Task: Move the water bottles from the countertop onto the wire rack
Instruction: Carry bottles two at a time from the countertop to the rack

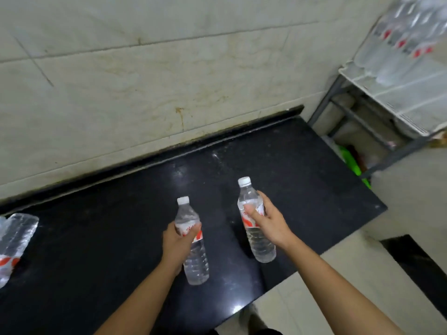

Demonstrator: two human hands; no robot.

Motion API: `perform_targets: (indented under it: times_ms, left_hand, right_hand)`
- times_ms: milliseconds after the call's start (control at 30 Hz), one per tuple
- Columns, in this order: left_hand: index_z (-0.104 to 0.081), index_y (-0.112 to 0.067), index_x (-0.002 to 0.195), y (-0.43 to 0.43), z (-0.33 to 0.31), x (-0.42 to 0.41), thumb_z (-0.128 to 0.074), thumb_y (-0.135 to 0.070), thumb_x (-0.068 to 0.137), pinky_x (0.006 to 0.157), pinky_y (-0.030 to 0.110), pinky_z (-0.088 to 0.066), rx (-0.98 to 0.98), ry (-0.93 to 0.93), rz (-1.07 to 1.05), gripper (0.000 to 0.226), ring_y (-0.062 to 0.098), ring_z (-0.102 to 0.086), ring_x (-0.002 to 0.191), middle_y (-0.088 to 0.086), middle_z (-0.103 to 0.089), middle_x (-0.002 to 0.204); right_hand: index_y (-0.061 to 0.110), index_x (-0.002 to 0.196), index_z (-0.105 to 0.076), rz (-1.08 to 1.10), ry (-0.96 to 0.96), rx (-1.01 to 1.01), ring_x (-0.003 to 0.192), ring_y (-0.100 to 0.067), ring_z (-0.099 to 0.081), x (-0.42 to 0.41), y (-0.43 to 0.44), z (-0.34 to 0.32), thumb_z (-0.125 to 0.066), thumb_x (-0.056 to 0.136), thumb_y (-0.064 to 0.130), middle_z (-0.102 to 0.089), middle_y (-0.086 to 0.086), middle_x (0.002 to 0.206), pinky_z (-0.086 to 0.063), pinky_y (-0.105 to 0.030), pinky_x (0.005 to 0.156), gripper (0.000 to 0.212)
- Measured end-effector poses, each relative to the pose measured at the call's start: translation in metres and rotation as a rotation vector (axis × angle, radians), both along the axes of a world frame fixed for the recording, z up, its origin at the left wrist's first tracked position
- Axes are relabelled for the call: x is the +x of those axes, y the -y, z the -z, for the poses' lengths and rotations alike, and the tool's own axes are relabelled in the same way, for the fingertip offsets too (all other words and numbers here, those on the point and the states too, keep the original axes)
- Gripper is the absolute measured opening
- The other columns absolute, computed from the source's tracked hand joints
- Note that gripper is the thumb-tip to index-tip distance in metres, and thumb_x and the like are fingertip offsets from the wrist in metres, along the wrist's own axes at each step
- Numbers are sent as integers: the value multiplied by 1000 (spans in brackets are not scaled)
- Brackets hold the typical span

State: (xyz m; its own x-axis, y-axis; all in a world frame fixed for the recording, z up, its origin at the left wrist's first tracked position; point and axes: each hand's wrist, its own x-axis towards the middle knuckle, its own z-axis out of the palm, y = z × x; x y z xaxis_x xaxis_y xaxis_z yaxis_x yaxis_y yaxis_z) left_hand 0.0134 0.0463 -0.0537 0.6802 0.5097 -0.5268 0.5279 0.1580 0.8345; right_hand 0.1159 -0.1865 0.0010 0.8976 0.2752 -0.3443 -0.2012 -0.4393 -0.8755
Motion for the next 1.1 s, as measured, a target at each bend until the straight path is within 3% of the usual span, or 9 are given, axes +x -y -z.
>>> perform_targets:
  times_ms: [100,200,267,333,433,667,800,933,1100]
  left_hand:
    - [-70,-21,94,32,-38,39,-81,-26,84,72,32,-57,-42,185,113,16,18,-74,84,1,-78,88]
    - [-73,-21,104,79,-90,74,-80,-30,84,75,30,-59,-125,338,285,22,19,-77,90,1,-80,96]
    - [-72,-20,111,119,-124,90,-79,-38,80,76,28,-60,-201,423,393,36,22,-76,96,5,-79,104]
    - [-69,-19,120,164,-152,100,-77,-40,83,80,30,-61,-253,492,501,44,23,-75,101,7,-77,112]
    - [-63,-22,128,230,-179,111,-73,-41,85,78,27,-60,-293,547,576,47,22,-75,103,5,-76,115]
    - [-58,-21,133,396,-195,140,-76,-45,85,81,30,-60,-276,611,618,57,26,-73,108,8,-74,121]
    - [-59,-21,132,469,-207,161,-76,-46,79,82,29,-59,-298,605,612,61,26,-72,110,8,-73,122]
    - [-57,-18,133,518,-221,192,-74,-40,85,82,29,-59,-322,632,623,55,28,-72,112,10,-73,123]
    - [-53,-19,132,561,-237,247,-74,-44,83,79,27,-59,-278,682,630,60,24,-73,107,7,-74,118]
  right_hand:
    - [70,109,-59,130,26,109,102,1,-71,-7,37,-34,-68,96,44,-74,24,111,-50,-16,85,30]
    - [56,117,-64,240,46,236,106,-9,-73,-5,75,-64,-65,96,47,-76,13,114,-55,-33,96,23]
    - [44,128,-62,283,56,339,110,-15,-73,-2,99,-79,-66,94,52,-76,7,119,-55,-40,101,36]
    - [35,136,-58,301,87,433,115,-19,-71,2,124,-92,-67,92,53,-74,1,125,-57,-37,98,48]
    - [25,141,-54,374,112,556,118,-26,-70,7,174,-105,-64,96,44,-72,-6,129,-57,-38,95,50]
    - [25,140,-54,399,158,677,119,-26,-69,32,331,-118,-67,92,42,-72,-5,128,-58,-33,92,52]
    - [31,133,-56,408,190,728,113,-20,-72,51,405,-134,-66,94,34,-75,3,122,-58,-26,85,40]
    - [20,133,-56,381,241,780,110,-23,-73,82,451,-154,-59,99,23,-75,-5,121,-59,-29,84,35]
    - [17,141,-50,391,270,768,116,-29,-70,136,488,-170,-61,94,33,-71,-12,127,-58,-42,95,51]
